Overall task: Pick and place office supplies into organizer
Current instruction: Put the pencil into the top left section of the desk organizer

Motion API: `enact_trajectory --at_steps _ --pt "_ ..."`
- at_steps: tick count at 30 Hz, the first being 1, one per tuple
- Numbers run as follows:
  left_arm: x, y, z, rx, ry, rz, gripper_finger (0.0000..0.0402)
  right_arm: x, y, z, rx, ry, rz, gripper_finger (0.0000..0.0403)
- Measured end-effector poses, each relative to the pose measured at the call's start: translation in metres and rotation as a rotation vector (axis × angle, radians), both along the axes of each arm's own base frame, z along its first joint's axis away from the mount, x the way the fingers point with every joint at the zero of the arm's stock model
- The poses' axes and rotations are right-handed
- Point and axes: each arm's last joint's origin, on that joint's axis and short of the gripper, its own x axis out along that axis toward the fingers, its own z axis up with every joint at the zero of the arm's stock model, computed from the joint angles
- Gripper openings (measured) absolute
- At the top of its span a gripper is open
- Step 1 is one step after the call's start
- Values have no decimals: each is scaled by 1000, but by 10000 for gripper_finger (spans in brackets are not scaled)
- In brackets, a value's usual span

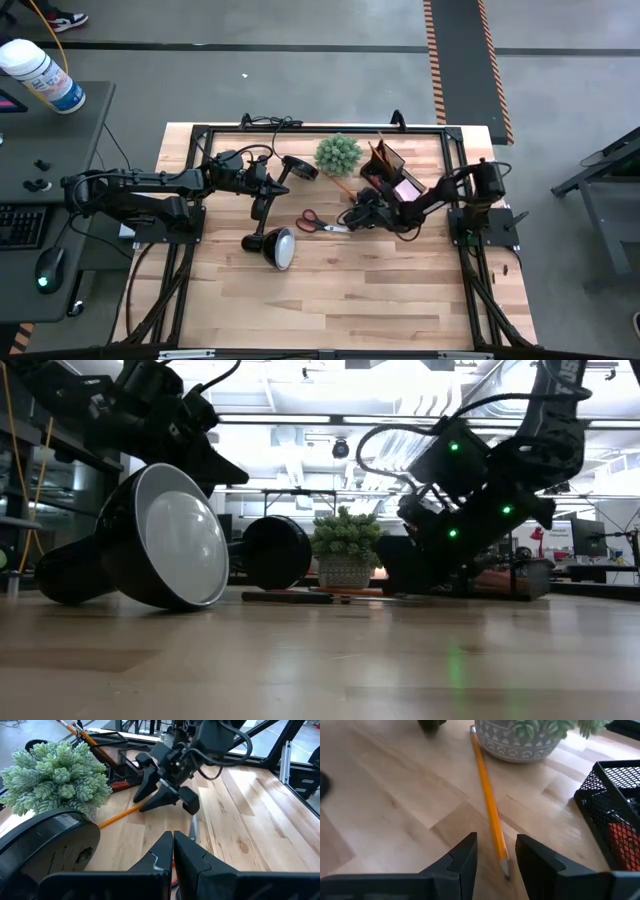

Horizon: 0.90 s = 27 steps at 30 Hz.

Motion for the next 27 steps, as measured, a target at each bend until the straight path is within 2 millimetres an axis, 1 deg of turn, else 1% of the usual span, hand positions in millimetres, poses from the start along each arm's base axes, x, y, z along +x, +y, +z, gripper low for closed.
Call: enact_trajectory --at_steps 2,4,5,9,10,11,14,18,27 --pt "0 0 0 0 0 0 3 6 0 -3 -8 7 -3 120" --pt "0 0 0 0 0 0 3 13 0 -3 22 -10 12 102" --pt "0 0 0 0 0 0 3 17 1 -3 39 -31 13 90" --pt "0 0 0 0 1 0 3 25 1 -1 47 -20 47 22" --pt "0 0 0 0 0 0 3 25 1 0 40 -16 50 15" --pt "0 0 0 0 1 0 3 25 1 0 28 -5 59 14" --pt "0 0 0 0 1 0 3 27 2 1 25 -9 55 27" --pt "0 0 0 0 1 1 3 28 4 2 20 -9 65 11" --pt "0 0 0 0 1 1 3 28 8 9 5 -11 88 10"
